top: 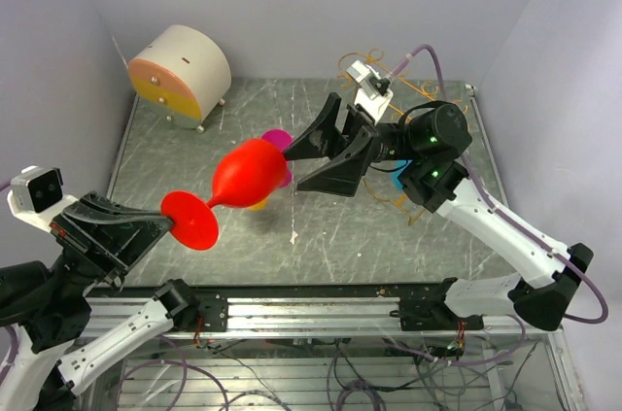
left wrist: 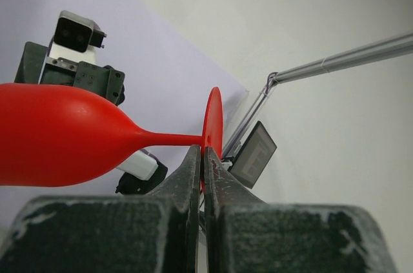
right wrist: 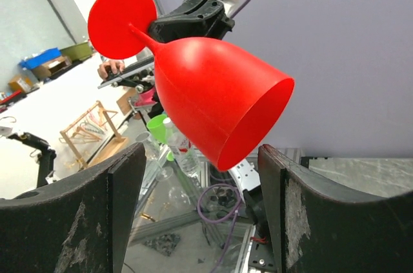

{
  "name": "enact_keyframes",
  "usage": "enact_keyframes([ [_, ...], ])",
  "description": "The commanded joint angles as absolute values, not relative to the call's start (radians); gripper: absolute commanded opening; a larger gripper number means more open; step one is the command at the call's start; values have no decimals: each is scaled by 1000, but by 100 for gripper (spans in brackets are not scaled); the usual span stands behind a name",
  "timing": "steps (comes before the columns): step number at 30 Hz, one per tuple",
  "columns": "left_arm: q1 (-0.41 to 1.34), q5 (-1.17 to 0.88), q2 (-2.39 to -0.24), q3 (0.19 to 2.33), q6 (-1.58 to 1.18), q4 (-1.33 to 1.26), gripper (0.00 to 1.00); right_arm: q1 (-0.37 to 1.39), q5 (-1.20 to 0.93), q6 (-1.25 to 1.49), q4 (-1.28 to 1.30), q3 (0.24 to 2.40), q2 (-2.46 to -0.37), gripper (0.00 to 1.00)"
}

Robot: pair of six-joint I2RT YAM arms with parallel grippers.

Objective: Take the wine glass off the wine glass rack

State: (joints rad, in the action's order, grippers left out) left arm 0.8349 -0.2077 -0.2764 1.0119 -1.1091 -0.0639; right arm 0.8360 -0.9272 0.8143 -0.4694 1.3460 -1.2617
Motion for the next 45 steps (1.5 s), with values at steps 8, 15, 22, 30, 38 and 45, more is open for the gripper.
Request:
enact_keyframes([
  [8, 837, -263, -303, 1000, -1119, -193, 7, 832, -1014, 1056, -842, 1304, -1322, 62],
  [15, 839, -248, -287, 980, -1108, -172, 7, 832, -1035, 1242, -1099, 1280, -1370, 49],
  [22, 839, -246, -288, 969, -1105, -176, 7, 831, -1034, 1238, -1081, 1297, -1371, 37],
  [30, 839, -241, -296, 982, -1086, -133, 7, 831, -1041, 1239, -1086, 1292, -1371, 0],
  [38, 836, 42, -254, 1154, -981, 426, 51, 831, -1049, 1102, -868, 1303, -1306, 0],
  [45, 828, 499, -295, 1466, -965, 1041, 64, 835, -882, 522, 75, 1539, -1249, 0],
])
